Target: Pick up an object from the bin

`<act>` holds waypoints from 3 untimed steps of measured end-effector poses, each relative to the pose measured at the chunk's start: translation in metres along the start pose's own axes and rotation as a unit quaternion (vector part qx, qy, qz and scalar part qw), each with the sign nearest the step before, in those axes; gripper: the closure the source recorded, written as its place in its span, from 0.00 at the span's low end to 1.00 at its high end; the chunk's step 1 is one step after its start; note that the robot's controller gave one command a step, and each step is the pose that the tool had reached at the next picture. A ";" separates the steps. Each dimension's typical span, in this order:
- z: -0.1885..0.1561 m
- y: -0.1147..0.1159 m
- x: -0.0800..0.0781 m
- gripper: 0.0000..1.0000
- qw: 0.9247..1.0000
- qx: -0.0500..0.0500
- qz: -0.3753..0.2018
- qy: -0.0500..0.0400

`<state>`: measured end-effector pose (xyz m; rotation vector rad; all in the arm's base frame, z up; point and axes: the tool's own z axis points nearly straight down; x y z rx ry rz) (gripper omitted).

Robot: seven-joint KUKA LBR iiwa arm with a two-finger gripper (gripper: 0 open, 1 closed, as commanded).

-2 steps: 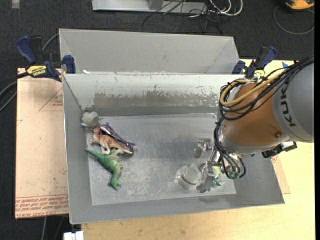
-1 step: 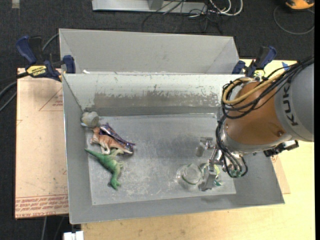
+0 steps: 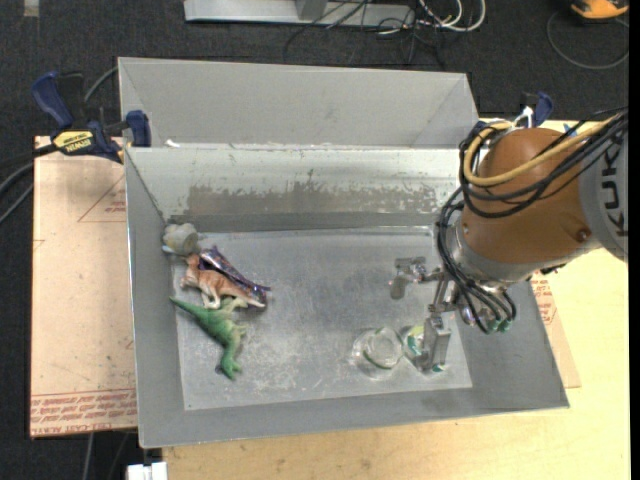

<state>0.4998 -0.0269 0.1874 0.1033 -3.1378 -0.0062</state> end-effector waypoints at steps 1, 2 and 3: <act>0.075 0.018 0.007 0.00 0.994 0.000 0.106 -0.005; 0.111 0.004 0.008 0.00 1.000 0.000 0.000 -0.005; 0.116 -0.005 0.007 1.00 0.992 -0.001 0.124 -0.007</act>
Offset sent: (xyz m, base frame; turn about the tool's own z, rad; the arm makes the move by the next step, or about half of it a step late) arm -0.0113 -0.0008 -0.1174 -0.0225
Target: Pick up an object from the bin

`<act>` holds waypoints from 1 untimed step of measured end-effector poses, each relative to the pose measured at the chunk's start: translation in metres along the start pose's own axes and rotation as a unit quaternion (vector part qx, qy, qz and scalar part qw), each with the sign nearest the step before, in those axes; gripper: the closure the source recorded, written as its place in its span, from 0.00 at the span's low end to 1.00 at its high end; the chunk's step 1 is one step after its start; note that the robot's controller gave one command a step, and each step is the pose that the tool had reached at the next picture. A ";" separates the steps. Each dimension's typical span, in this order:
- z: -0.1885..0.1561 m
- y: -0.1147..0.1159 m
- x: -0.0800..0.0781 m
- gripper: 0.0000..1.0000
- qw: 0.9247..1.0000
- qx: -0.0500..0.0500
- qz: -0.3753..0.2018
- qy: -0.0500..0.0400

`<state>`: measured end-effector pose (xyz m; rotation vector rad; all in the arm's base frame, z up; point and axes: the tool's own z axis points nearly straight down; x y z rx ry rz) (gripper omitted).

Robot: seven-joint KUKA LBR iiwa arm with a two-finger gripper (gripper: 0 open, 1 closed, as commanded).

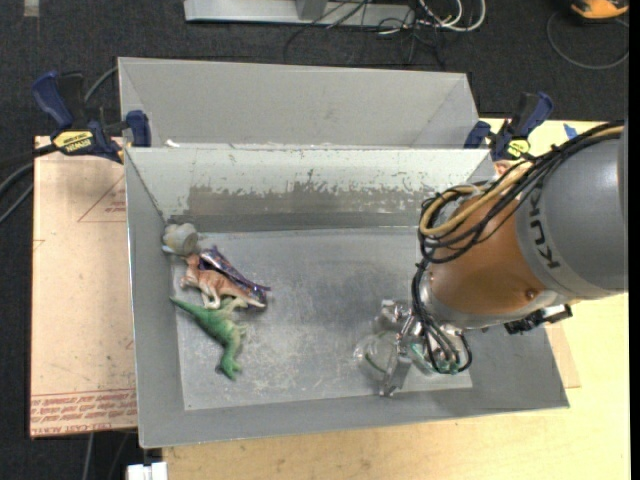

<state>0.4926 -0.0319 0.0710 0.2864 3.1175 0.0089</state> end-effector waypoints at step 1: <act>0.000 0.000 0.000 0.00 1.000 0.000 0.000 0.000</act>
Offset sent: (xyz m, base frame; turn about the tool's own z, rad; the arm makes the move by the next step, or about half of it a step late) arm 0.0000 0.0000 0.0000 0.0000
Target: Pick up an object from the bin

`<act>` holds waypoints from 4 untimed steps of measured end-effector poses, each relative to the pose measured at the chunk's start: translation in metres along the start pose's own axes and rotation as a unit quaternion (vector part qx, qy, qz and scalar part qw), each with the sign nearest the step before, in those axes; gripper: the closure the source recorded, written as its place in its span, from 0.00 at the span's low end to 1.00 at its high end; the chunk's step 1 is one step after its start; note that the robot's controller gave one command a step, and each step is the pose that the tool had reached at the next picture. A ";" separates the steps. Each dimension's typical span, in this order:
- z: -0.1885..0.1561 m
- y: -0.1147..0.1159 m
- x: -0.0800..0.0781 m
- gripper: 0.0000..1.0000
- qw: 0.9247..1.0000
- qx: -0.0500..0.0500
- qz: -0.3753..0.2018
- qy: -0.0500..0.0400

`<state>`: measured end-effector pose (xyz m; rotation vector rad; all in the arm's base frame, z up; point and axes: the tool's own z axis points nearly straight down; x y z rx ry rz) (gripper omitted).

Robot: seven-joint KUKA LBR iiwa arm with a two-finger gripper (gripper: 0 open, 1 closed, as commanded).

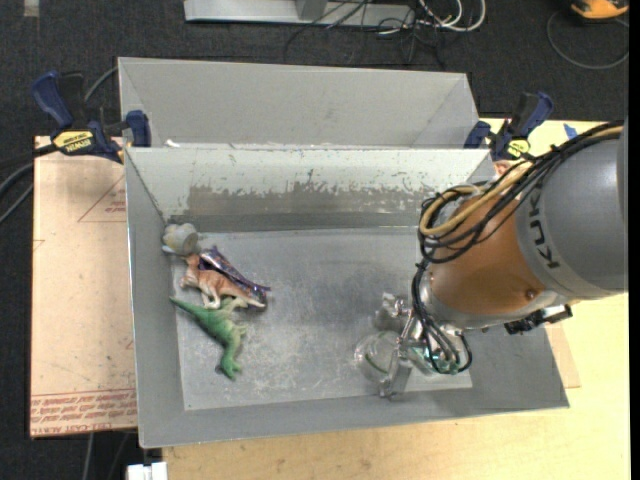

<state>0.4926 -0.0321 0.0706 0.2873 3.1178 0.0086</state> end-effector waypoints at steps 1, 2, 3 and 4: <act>0.000 0.000 0.000 1.00 1.000 0.000 0.000 0.000; 0.000 0.000 0.000 1.00 1.000 0.000 0.000 0.000; 0.000 -0.021 -0.013 1.00 0.999 -0.001 0.034 0.000; 0.000 -0.052 -0.027 1.00 1.000 0.000 -0.006 -0.002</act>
Offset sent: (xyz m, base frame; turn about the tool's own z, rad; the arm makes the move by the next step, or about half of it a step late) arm 0.0000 0.0000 0.0000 0.0000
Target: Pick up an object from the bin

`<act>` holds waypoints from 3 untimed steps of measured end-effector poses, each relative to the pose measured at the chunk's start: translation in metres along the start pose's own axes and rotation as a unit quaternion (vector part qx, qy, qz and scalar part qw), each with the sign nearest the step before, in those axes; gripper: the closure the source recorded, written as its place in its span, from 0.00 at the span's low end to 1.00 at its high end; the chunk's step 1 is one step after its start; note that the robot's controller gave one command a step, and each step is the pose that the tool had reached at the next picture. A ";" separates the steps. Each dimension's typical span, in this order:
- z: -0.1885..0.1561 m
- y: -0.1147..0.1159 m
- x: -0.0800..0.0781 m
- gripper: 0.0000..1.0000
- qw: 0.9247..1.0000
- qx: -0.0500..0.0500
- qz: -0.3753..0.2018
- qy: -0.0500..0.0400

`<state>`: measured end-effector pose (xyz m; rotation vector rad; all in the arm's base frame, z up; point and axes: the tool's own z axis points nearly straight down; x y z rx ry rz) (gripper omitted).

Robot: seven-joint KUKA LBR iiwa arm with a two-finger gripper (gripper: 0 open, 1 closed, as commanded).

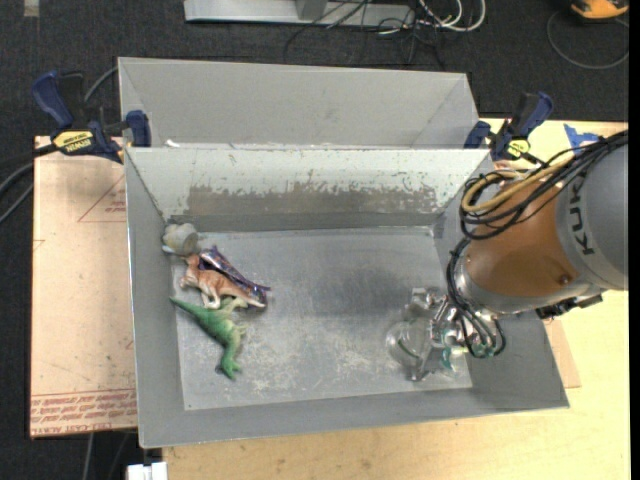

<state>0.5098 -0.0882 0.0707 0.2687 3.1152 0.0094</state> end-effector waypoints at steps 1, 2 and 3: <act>0.000 0.000 0.000 1.00 1.000 0.000 0.000 0.000; 0.001 0.010 -0.053 1.00 0.998 0.000 -0.063 0.000; -0.021 0.045 -0.055 1.00 0.993 -0.001 0.115 -0.001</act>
Offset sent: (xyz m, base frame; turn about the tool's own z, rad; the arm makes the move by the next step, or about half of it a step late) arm 0.0715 0.0011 -0.0007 -0.1710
